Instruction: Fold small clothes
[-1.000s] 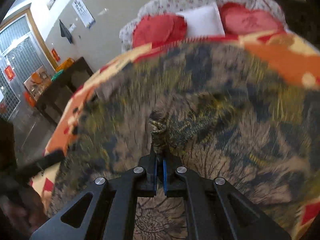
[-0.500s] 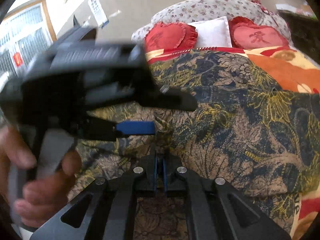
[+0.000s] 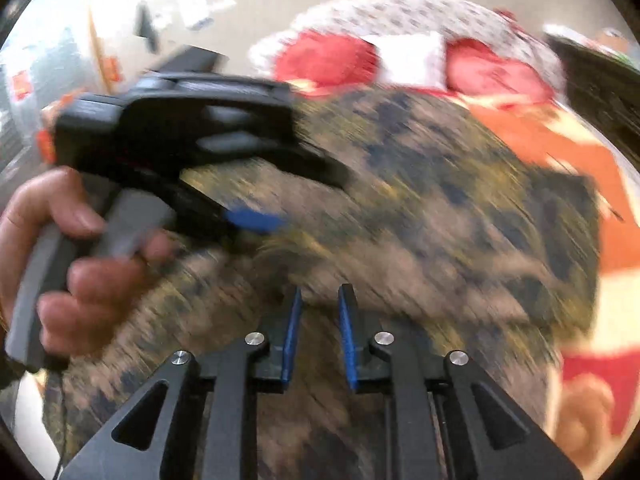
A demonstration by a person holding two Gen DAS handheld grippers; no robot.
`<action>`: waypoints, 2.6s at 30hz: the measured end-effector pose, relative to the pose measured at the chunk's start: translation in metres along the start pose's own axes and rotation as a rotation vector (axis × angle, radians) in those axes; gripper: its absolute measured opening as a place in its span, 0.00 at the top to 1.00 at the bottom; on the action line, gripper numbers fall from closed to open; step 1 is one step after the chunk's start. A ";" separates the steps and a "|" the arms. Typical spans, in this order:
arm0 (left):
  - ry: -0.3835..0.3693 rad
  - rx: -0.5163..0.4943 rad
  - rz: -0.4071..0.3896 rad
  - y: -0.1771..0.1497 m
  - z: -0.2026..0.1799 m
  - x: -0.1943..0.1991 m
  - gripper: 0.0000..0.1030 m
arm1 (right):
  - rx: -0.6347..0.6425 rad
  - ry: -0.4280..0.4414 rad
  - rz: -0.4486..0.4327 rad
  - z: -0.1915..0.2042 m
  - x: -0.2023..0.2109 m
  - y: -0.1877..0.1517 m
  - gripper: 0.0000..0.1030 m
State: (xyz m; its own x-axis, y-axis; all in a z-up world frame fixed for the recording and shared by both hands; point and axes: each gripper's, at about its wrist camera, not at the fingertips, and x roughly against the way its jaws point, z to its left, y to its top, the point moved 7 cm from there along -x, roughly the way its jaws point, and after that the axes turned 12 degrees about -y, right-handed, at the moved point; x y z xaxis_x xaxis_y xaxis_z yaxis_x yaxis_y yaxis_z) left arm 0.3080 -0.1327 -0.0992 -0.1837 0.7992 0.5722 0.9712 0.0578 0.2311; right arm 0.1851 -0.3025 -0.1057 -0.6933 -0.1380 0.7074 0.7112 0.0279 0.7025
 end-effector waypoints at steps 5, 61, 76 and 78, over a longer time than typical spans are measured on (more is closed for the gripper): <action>0.042 -0.081 -0.030 -0.016 -0.007 0.005 0.32 | -0.103 -0.057 0.049 -0.030 0.000 -0.023 0.78; 0.584 -0.285 -0.356 0.026 0.083 0.130 0.65 | -0.044 -0.096 0.012 -0.024 0.001 -0.025 0.77; 0.718 -0.298 -0.413 0.003 0.110 0.125 0.80 | -0.258 -0.059 0.050 -0.118 -0.071 0.050 0.79; 0.730 -0.302 -0.412 0.002 0.112 0.128 0.80 | -0.266 -0.205 0.094 -0.143 -0.071 0.041 0.76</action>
State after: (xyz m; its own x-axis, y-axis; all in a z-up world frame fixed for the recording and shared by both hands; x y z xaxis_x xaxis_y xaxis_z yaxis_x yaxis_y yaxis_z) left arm 0.3028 0.0369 -0.1131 -0.6604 0.1637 0.7328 0.7444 0.0142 0.6676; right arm 0.2802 -0.4336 -0.1383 -0.6132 0.0551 0.7880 0.7598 -0.2317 0.6075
